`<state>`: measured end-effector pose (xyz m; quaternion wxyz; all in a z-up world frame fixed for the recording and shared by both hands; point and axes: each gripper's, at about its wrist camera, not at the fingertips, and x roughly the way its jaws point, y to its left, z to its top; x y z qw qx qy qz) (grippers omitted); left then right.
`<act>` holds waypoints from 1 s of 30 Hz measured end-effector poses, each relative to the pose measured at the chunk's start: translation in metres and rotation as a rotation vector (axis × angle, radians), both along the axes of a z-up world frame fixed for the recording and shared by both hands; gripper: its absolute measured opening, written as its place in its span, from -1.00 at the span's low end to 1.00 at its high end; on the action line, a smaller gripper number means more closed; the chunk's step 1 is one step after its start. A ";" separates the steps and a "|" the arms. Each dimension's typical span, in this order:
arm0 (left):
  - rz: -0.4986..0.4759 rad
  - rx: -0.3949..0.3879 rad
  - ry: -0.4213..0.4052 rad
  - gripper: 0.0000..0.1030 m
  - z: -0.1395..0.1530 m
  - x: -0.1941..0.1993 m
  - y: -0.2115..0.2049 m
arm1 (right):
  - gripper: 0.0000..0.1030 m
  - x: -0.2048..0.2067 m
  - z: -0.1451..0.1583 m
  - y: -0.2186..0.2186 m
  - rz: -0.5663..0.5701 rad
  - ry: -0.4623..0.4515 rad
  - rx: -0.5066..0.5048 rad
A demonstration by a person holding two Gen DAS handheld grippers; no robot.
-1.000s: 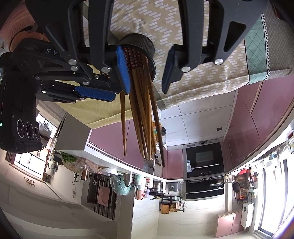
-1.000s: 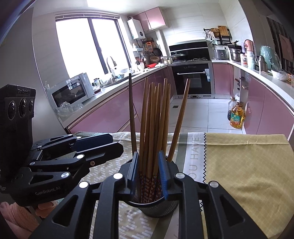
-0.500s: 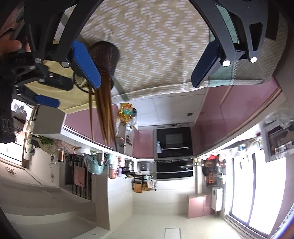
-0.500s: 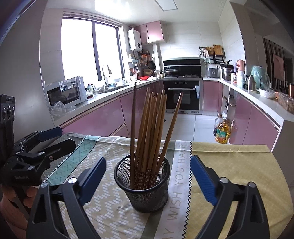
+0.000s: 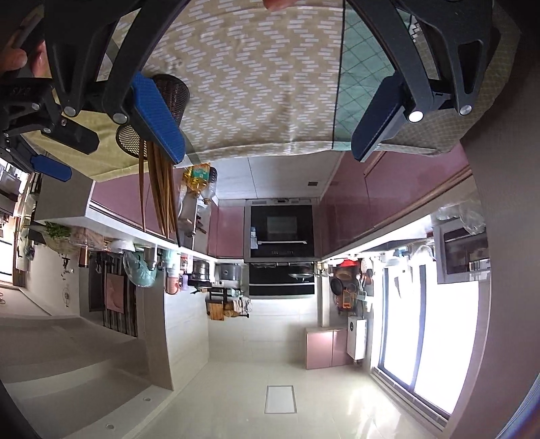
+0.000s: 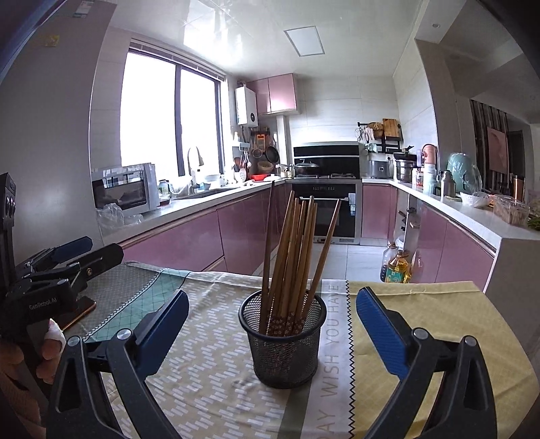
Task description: Organize utensils
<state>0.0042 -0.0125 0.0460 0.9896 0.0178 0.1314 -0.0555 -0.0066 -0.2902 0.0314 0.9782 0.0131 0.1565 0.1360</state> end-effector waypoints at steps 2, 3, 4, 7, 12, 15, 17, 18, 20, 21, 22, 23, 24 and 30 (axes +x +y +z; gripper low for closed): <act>0.005 0.001 -0.006 0.89 0.001 -0.006 0.002 | 0.87 -0.006 0.003 0.000 -0.005 -0.018 0.002; 0.009 0.000 -0.009 0.89 0.000 -0.010 0.003 | 0.87 -0.009 0.003 0.001 -0.004 -0.022 0.005; 0.013 0.000 -0.013 0.89 0.001 -0.013 0.004 | 0.87 -0.011 0.004 0.001 -0.002 -0.026 0.006; 0.030 -0.005 -0.030 0.89 0.002 -0.021 0.006 | 0.87 -0.017 0.007 0.002 -0.007 -0.043 -0.003; 0.043 -0.025 -0.047 0.89 0.006 -0.030 0.009 | 0.87 -0.023 0.009 0.004 -0.011 -0.056 0.001; 0.058 -0.025 -0.052 0.89 0.007 -0.032 0.010 | 0.87 -0.025 0.010 0.004 -0.012 -0.059 0.000; 0.063 -0.026 -0.052 0.89 0.006 -0.034 0.012 | 0.87 -0.026 0.010 0.005 -0.012 -0.062 0.000; 0.063 -0.028 -0.051 0.89 0.006 -0.035 0.012 | 0.87 -0.026 0.009 0.005 -0.012 -0.062 0.000; 0.068 -0.032 -0.051 0.89 0.006 -0.036 0.013 | 0.87 -0.027 0.009 0.005 -0.014 -0.063 0.000; 0.068 -0.035 -0.050 0.89 0.006 -0.036 0.013 | 0.87 -0.028 0.010 0.005 -0.012 -0.063 0.001; 0.064 -0.037 -0.049 0.89 0.006 -0.036 0.013 | 0.87 -0.028 0.010 0.006 -0.012 -0.063 0.000; 0.062 -0.038 -0.047 0.89 0.006 -0.037 0.013 | 0.87 -0.029 0.010 0.006 -0.013 -0.066 -0.001; 0.062 -0.038 -0.048 0.89 0.006 -0.037 0.013 | 0.87 -0.029 0.010 0.006 -0.014 -0.067 -0.002; 0.059 -0.036 -0.048 0.89 0.006 -0.036 0.013 | 0.87 -0.030 0.011 0.007 -0.016 -0.068 -0.002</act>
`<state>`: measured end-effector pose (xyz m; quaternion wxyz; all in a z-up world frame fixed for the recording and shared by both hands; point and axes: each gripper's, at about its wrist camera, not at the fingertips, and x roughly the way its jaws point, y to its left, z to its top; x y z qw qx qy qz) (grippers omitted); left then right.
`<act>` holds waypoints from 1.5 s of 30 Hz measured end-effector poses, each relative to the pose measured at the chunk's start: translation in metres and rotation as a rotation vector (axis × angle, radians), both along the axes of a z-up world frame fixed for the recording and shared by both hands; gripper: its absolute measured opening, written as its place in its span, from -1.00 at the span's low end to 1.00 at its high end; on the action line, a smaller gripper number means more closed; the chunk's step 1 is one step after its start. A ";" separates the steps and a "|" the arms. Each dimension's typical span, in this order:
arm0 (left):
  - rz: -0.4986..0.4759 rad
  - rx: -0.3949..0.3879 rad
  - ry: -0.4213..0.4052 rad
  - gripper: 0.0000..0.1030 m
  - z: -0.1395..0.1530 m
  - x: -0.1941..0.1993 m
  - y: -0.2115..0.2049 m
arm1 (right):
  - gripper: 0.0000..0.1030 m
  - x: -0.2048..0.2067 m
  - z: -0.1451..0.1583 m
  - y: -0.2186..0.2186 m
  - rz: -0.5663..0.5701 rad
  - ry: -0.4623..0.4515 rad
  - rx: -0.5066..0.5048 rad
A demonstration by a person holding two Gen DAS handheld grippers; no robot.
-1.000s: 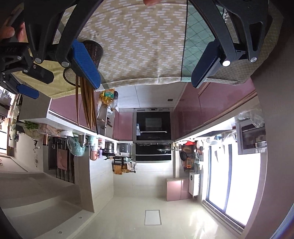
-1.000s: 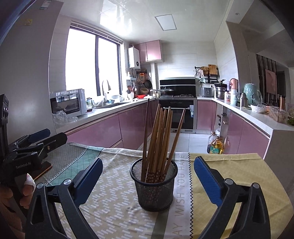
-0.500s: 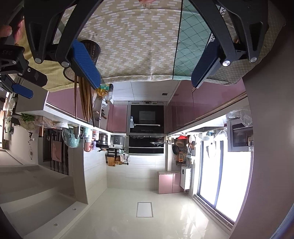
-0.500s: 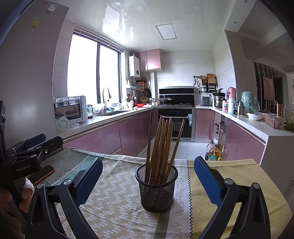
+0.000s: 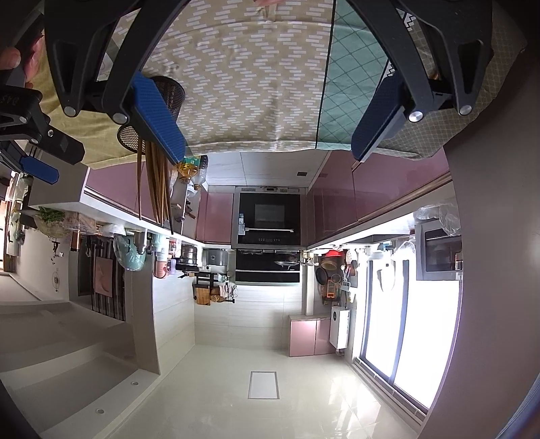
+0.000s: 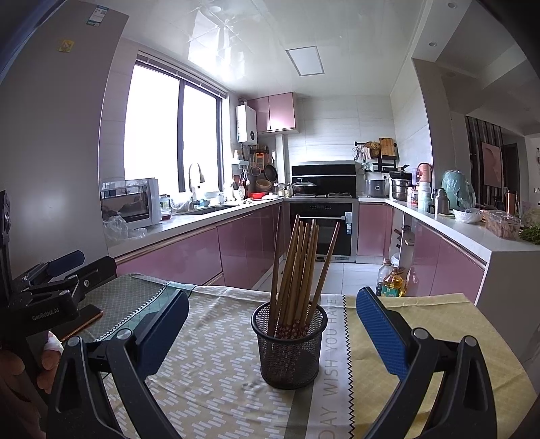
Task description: Organize utensils
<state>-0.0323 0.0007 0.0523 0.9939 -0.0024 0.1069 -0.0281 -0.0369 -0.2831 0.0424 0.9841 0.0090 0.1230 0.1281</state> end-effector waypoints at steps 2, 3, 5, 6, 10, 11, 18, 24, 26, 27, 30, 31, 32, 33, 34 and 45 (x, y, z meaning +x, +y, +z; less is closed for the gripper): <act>-0.001 0.002 0.001 0.89 0.000 0.000 0.000 | 0.87 0.000 0.000 0.000 0.001 0.001 0.000; -0.002 0.002 0.000 0.89 0.000 0.000 0.000 | 0.87 0.000 0.000 0.000 0.001 0.001 0.000; -0.002 0.007 -0.001 0.89 0.000 -0.001 0.000 | 0.87 0.000 0.000 0.000 0.001 0.002 0.002; -0.001 0.009 -0.001 0.89 0.000 -0.001 -0.001 | 0.87 0.000 0.000 0.000 0.000 0.001 0.001; -0.006 0.008 0.001 0.89 -0.001 -0.001 -0.001 | 0.87 -0.001 0.000 0.001 0.001 -0.003 0.002; -0.006 0.008 -0.001 0.89 -0.001 -0.002 -0.001 | 0.87 -0.001 0.000 0.001 0.002 -0.003 0.003; -0.005 0.009 0.000 0.89 -0.001 -0.001 -0.001 | 0.87 -0.002 0.000 0.000 0.002 -0.001 0.004; -0.005 0.008 0.001 0.89 -0.001 -0.001 -0.001 | 0.87 -0.003 0.002 0.001 0.004 -0.004 -0.003; -0.004 0.007 0.003 0.89 -0.001 -0.001 -0.001 | 0.87 -0.003 0.002 0.001 0.005 -0.002 -0.003; -0.005 0.008 0.002 0.89 -0.001 -0.002 -0.001 | 0.87 -0.003 0.002 0.001 0.004 -0.002 -0.004; -0.005 0.010 0.002 0.89 -0.001 -0.002 -0.002 | 0.87 -0.002 0.002 0.000 0.002 0.002 -0.002; -0.005 0.010 0.000 0.89 -0.001 -0.002 -0.002 | 0.87 -0.002 0.002 0.000 0.002 0.002 0.000; -0.006 0.010 0.000 0.89 -0.001 -0.002 -0.002 | 0.87 -0.002 0.002 0.000 0.002 0.004 0.000; -0.006 0.010 0.000 0.89 -0.001 -0.002 -0.002 | 0.87 -0.002 0.002 0.000 0.001 0.003 -0.001; -0.005 0.010 0.000 0.89 -0.001 -0.002 -0.002 | 0.87 -0.002 0.002 0.000 0.002 0.002 -0.001; -0.007 0.010 0.004 0.89 -0.003 -0.002 -0.001 | 0.87 -0.002 0.002 -0.001 -0.002 0.003 0.000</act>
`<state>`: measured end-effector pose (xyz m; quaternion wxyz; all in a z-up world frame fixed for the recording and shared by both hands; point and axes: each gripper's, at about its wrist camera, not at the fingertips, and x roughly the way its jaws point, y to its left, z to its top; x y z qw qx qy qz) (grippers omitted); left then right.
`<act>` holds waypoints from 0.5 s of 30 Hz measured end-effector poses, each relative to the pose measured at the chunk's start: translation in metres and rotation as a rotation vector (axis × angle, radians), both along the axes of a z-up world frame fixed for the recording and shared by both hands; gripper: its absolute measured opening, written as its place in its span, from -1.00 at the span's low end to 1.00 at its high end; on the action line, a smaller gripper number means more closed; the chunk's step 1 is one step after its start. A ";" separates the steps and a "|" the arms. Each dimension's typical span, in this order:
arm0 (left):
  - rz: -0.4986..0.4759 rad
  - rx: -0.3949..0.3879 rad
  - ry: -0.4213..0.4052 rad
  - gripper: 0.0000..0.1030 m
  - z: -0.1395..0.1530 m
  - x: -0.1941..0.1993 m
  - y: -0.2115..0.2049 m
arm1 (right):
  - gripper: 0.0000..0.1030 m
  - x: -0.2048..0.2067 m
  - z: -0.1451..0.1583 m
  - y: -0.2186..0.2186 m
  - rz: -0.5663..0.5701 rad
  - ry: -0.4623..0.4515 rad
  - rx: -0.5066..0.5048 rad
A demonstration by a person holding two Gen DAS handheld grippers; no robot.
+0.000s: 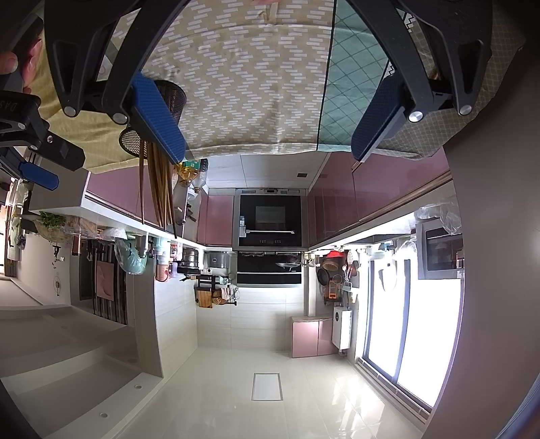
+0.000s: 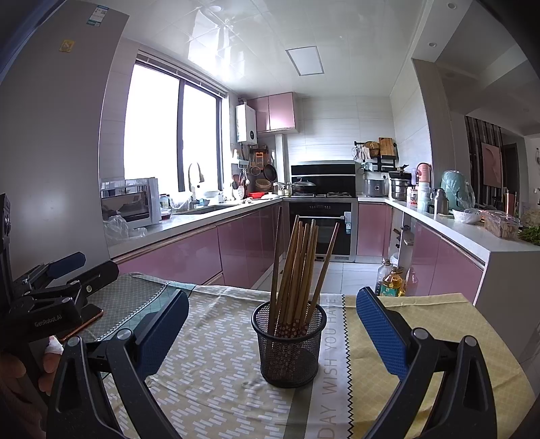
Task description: Organize utensils
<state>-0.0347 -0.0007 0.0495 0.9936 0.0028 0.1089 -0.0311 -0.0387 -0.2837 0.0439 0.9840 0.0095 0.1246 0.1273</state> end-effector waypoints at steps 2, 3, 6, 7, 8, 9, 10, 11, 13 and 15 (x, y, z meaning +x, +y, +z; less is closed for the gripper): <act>-0.001 -0.001 0.001 0.89 0.000 0.000 0.000 | 0.87 0.000 0.000 0.000 -0.002 0.000 -0.001; -0.001 -0.001 0.001 0.89 0.000 0.000 0.000 | 0.87 -0.001 0.000 0.000 -0.003 0.000 -0.001; -0.001 0.000 0.001 0.89 0.000 0.000 0.000 | 0.87 -0.001 0.000 0.000 -0.005 0.000 -0.001; -0.001 -0.001 0.002 0.89 0.000 0.000 0.000 | 0.87 -0.001 0.000 -0.001 -0.008 0.000 0.001; -0.002 0.000 0.003 0.89 -0.001 0.000 0.000 | 0.87 -0.002 0.000 -0.001 -0.007 0.000 0.002; -0.002 0.000 0.004 0.89 -0.002 0.000 0.000 | 0.87 -0.001 0.000 -0.001 -0.007 0.000 0.000; -0.003 0.000 0.005 0.89 -0.003 0.000 0.000 | 0.87 -0.001 0.000 -0.001 -0.007 0.000 -0.001; -0.003 0.000 0.006 0.89 -0.004 0.000 0.000 | 0.87 -0.001 0.000 -0.001 -0.007 0.000 0.000; -0.002 0.001 0.005 0.89 -0.003 0.000 0.000 | 0.87 -0.001 0.000 -0.001 -0.007 -0.001 0.001; -0.003 0.002 0.006 0.89 -0.003 0.000 0.000 | 0.87 -0.001 0.000 -0.001 -0.006 0.000 0.001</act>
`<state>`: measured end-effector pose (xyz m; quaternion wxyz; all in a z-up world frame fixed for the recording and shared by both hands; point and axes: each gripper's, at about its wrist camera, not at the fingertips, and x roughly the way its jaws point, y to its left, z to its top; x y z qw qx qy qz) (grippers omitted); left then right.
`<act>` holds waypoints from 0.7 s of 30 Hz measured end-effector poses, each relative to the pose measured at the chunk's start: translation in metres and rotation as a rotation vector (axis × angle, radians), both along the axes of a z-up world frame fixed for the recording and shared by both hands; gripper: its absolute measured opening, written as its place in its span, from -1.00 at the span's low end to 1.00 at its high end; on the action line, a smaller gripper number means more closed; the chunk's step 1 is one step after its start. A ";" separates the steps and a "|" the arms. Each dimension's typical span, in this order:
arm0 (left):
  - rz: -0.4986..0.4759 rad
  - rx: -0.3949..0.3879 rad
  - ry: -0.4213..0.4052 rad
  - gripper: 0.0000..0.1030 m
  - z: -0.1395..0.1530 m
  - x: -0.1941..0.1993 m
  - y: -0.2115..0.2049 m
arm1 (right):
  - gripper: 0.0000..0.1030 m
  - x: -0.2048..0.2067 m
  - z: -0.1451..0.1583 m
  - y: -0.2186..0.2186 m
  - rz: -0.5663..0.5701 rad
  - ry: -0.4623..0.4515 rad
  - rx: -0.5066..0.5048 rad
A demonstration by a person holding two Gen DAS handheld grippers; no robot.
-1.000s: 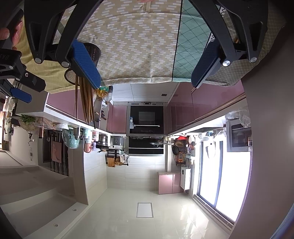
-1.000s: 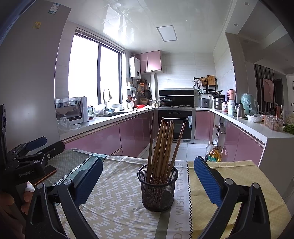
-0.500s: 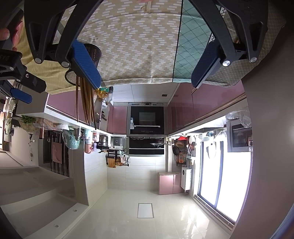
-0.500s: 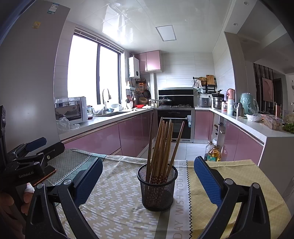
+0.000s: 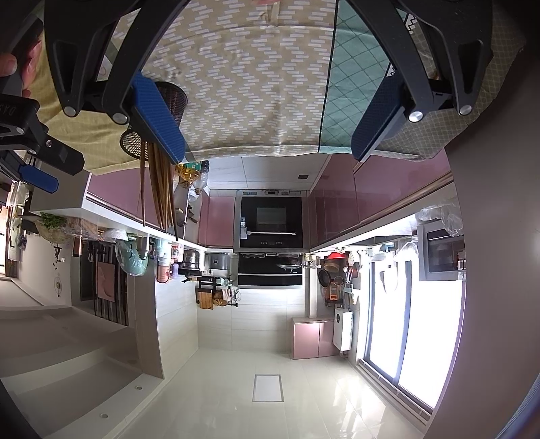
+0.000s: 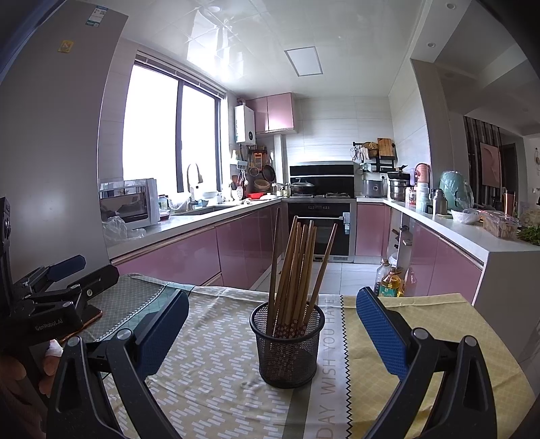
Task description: Organize utensils
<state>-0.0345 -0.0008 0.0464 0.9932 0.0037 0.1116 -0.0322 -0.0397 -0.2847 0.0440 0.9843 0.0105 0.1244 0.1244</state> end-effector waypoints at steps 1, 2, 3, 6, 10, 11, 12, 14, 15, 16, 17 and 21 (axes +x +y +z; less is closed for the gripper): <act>0.000 0.000 0.000 0.89 0.000 0.000 0.000 | 0.87 0.000 0.000 0.000 -0.001 0.000 -0.001; 0.000 -0.001 0.000 0.89 0.000 0.000 0.000 | 0.87 0.000 0.000 0.000 -0.001 0.000 -0.001; 0.001 -0.001 0.000 0.89 0.000 0.000 0.000 | 0.87 0.000 0.000 0.000 0.000 0.000 0.000; 0.000 -0.001 0.001 0.89 0.000 0.000 0.000 | 0.87 0.000 0.000 0.000 0.000 0.001 -0.001; 0.000 -0.001 0.001 0.89 0.000 0.000 0.000 | 0.87 0.000 0.000 0.000 0.000 0.001 0.001; 0.000 -0.001 0.001 0.89 -0.001 0.000 -0.001 | 0.87 0.000 0.001 0.000 -0.001 0.002 0.000; 0.000 0.000 0.001 0.89 -0.001 0.000 -0.001 | 0.87 0.000 0.001 0.000 -0.001 0.002 0.000; 0.000 -0.001 0.001 0.89 -0.001 0.000 -0.001 | 0.87 0.000 0.001 0.000 -0.002 0.001 0.001; 0.000 0.000 0.001 0.89 -0.001 0.000 -0.001 | 0.87 0.000 0.001 0.000 -0.001 0.001 0.002; 0.001 0.001 0.002 0.89 -0.001 0.000 -0.001 | 0.87 0.000 0.001 -0.001 -0.002 0.002 0.003; 0.000 0.000 0.002 0.89 0.000 0.000 -0.001 | 0.87 0.000 0.001 0.000 -0.002 0.003 0.002; 0.000 0.001 0.002 0.89 0.000 0.000 -0.001 | 0.87 -0.001 0.002 0.000 -0.003 0.002 0.000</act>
